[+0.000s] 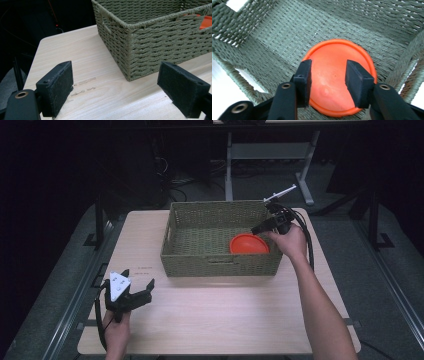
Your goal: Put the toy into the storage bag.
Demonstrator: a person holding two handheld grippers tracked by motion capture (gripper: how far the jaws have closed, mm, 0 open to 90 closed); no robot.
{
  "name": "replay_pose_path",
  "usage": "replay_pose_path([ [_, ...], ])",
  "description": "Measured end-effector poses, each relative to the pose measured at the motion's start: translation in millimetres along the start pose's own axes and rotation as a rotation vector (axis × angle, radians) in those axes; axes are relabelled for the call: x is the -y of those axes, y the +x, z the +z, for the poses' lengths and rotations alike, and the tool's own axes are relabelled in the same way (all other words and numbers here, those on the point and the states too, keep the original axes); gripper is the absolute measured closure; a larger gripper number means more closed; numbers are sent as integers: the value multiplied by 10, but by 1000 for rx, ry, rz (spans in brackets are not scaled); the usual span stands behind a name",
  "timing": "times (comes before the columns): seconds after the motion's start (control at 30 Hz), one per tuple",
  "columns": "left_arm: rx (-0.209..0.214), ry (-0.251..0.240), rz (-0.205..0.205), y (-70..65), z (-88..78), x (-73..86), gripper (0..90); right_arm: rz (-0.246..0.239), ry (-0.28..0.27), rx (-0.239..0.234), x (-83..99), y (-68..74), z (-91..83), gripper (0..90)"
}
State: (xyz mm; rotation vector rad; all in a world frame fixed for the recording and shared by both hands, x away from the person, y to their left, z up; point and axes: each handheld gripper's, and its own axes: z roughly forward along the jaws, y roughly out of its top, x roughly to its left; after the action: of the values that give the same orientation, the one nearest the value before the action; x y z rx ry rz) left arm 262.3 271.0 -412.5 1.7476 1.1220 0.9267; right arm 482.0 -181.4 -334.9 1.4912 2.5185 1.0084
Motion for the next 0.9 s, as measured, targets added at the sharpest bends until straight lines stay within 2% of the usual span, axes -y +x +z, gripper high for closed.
replay_pose_path([
  [0.23, -1, -6, -6, 12, -18, 9, 128, 13, -1, -21, 58, 6, -35, 463],
  [0.53, 1, 1, 4, -2, -18, 7, 128, 2, -5, -25, 135, 26, -135, 417],
  [0.83, -2, -5, -6, 12, -16, 9, 128, -1, -46, -49, 239, 42, -277, 380],
  [0.9, -1, 3, 0, 4, -19, 7, 128, -17, -57, -55, 284, 46, -323, 374],
])
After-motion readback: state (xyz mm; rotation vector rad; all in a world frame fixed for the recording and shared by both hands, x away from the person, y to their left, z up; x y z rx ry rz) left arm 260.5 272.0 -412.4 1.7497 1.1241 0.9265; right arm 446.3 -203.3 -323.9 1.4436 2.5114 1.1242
